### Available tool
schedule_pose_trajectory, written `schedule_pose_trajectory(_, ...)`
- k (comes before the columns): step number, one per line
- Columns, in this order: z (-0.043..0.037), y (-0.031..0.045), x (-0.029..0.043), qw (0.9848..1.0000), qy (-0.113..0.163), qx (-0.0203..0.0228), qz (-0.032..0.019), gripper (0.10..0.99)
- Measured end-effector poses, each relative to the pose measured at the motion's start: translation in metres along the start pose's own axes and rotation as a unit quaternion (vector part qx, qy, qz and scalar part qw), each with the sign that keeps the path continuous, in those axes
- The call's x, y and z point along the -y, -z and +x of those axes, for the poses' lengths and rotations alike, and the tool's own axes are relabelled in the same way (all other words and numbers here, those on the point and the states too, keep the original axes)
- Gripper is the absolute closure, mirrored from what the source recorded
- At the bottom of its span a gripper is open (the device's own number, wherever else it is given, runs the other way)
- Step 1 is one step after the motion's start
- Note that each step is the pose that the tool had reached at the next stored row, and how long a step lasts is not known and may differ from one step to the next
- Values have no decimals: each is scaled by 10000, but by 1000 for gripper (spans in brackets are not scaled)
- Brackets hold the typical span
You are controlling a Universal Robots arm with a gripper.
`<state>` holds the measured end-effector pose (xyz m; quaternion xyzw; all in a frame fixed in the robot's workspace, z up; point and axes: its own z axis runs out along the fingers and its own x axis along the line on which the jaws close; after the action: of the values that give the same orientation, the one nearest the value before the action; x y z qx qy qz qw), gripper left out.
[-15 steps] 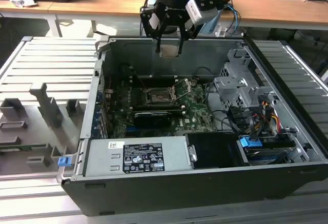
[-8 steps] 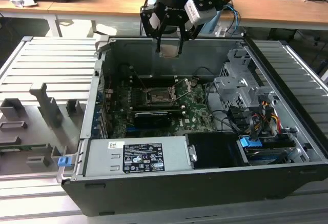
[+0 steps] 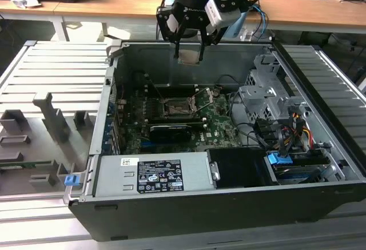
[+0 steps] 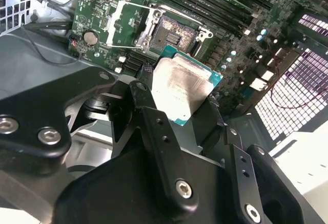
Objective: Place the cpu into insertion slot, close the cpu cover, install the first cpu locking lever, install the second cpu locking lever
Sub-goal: 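Place the cpu into insertion slot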
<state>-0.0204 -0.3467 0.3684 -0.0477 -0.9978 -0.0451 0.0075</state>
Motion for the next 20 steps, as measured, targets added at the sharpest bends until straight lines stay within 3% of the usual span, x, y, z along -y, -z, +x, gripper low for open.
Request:
schedule_pose_trajectory(3,0,-1,0,10000,-49,4,-1,545)
schedule_pose_trajectory(10,0,-11,1,9990,-439,41,3,545)
schedule_pose_trajectory(20,-1,-58,5,9980,-627,58,0,545)
